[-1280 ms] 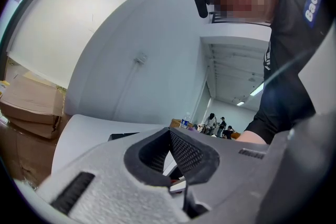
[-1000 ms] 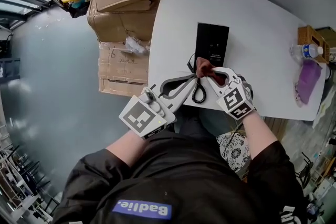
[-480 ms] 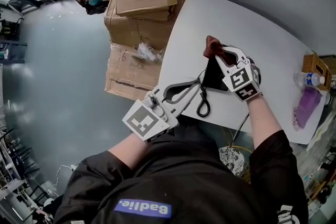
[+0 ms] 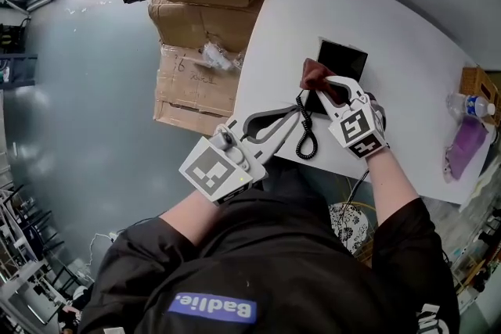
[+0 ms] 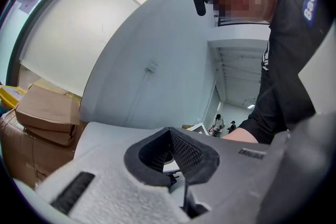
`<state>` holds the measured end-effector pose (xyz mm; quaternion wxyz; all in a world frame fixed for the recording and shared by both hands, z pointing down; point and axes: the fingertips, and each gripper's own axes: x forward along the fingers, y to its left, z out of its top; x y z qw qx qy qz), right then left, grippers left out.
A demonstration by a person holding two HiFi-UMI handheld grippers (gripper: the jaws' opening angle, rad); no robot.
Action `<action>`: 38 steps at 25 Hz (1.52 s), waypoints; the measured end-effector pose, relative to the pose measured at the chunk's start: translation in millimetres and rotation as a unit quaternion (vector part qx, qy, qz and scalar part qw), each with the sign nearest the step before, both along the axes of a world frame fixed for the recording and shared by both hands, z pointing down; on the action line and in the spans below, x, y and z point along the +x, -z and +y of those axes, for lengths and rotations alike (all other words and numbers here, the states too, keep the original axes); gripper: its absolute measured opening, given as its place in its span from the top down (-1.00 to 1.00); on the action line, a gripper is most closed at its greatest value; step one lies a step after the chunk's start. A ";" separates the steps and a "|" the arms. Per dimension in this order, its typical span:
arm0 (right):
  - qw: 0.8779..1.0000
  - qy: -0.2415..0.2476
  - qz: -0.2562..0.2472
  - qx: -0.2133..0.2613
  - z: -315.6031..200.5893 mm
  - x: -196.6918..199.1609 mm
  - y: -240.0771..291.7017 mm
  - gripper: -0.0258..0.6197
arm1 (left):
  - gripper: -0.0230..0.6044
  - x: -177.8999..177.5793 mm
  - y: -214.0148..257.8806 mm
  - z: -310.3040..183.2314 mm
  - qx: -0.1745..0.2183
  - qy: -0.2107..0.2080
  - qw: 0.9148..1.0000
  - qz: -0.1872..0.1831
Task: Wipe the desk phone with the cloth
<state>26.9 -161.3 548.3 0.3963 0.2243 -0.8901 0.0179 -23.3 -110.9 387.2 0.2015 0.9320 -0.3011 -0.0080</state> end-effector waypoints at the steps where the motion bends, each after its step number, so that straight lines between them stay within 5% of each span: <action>1: 1.000 -0.001 -0.001 -0.005 7.5 -0.5 -3.5 0.70 | 0.88 0.5 -0.5 2.1 0.000 -0.003 1.000 -0.001; 22: 0.997 -0.001 0.013 -0.077 98.1 -0.5 -30.4 0.70 | 0.88 11.2 -4.9 33.2 -0.007 -0.055 0.998 0.002; 30: 0.997 -0.075 0.001 0.003 23.7 71.2 29.9 0.70 | 0.88 31.9 8.2 17.7 0.009 -0.063 0.998 0.002; 38: 0.992 -0.120 0.010 0.025 -54.4 147.6 38.3 0.70 | 0.88 60.9 18.7 -7.2 0.013 -0.050 0.999 -0.006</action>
